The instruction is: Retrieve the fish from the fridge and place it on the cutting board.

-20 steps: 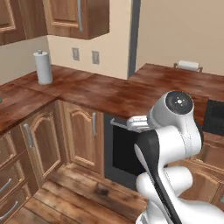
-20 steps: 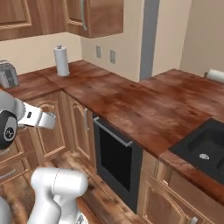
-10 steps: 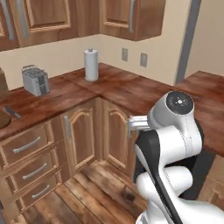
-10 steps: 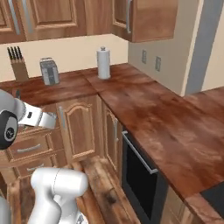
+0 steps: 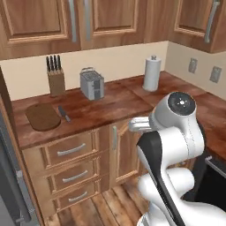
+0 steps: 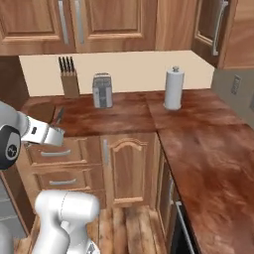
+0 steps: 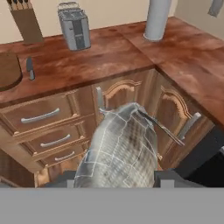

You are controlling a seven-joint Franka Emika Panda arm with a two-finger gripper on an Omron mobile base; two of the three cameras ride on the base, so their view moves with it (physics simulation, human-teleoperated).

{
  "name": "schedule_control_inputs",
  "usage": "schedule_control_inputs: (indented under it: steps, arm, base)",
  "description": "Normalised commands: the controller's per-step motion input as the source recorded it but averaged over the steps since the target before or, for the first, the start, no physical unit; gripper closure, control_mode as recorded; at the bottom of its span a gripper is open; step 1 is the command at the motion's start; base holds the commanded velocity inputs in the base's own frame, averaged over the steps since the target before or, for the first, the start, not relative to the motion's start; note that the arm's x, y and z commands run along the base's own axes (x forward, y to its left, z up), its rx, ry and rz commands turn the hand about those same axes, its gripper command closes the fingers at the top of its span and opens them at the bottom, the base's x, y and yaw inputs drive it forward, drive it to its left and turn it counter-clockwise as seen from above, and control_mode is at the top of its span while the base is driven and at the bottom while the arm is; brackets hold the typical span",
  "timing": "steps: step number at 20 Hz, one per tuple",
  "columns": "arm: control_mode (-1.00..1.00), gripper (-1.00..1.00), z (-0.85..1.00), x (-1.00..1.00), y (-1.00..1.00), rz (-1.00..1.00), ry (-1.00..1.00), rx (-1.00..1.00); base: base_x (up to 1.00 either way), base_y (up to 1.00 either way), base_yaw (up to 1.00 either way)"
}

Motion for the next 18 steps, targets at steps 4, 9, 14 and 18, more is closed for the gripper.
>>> schedule_control_inputs:
  steps: [4, 9, 14, 18]
  arm:
    - [1.00, 1.00, 0.00, 0.00, 0.00, 0.00, 0.00, 0.00]
    - [1.00, 1.00, 0.00, 0.00, 0.00, 0.00, 0.00, 0.00]
    - [1.00, 1.00, 0.00, 0.00, 0.00, 0.00, 0.00, 0.00]
    - [1.00, 1.00, 0.00, 0.00, 0.00, 0.00, 0.00, 0.00]
  base:
    - [0.81, 0.00, 0.53]
    - [0.64, 0.00, 0.54]
    - [0.76, -0.15, 0.51]
    - [0.67, -0.21, 0.40]
